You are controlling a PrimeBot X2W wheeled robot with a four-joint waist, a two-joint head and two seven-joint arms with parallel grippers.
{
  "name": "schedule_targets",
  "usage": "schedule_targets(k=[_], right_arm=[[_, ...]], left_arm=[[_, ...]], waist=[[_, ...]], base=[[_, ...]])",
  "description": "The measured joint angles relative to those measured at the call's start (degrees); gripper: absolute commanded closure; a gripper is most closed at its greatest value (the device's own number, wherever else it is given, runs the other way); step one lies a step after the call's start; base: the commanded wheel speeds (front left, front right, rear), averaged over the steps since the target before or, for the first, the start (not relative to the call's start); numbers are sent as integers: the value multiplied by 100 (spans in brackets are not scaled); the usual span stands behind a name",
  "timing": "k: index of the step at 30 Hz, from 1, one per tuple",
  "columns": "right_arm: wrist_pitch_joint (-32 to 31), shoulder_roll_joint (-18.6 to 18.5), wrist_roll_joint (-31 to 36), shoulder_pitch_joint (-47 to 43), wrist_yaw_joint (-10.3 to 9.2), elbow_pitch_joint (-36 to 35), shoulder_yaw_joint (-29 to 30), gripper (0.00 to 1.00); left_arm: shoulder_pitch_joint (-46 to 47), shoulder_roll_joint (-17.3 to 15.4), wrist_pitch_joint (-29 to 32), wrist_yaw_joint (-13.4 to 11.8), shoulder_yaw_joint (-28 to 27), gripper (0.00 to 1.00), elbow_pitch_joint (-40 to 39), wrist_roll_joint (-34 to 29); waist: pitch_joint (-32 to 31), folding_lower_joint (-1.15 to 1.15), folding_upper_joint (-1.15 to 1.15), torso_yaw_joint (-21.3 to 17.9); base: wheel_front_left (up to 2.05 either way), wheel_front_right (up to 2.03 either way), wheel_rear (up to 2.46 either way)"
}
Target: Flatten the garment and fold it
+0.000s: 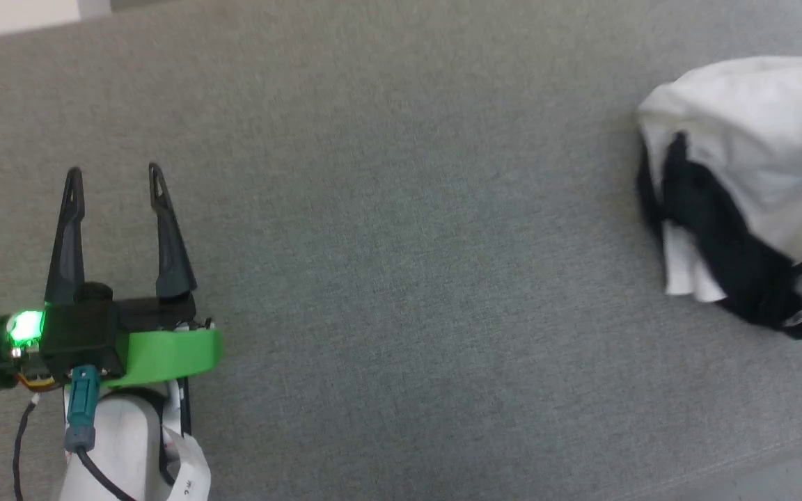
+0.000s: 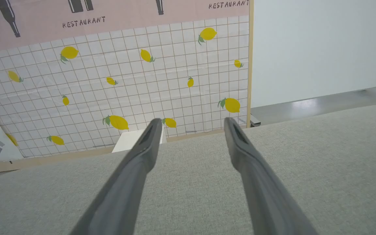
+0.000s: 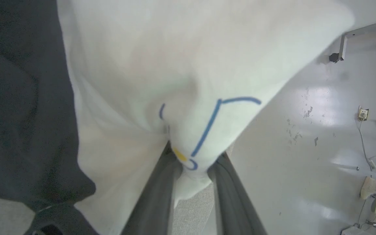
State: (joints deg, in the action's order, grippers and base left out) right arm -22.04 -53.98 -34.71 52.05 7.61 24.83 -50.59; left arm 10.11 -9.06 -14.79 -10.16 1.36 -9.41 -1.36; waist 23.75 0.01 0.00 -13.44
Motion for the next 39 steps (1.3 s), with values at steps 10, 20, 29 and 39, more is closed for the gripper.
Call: schedule_targets(k=[10,20,29,39], right_arm=[[319,111,411,474,0,1392,713,100],[589,517,795,602,-1,2291,1400,0],[1933,777,1809,630,0,2343,2421,0],[3632,2152,2970,169,-1,1229,4448,0]], left_arm=[[282,-56,0,-94,282,0,-364,-26],[391,-116,0,-255,407,0,-365,4],[-5,-23,0,-360,402,0,-113,166],[-673,29,0,-471,101,0,19,296]], waist=[[747,0,0,72],[944,0,0,313],[271,-1,0,372],[-651,-1,0,434]], base=[[0,0,0],[0,0,0],[0,0,0],[0,0,0]])
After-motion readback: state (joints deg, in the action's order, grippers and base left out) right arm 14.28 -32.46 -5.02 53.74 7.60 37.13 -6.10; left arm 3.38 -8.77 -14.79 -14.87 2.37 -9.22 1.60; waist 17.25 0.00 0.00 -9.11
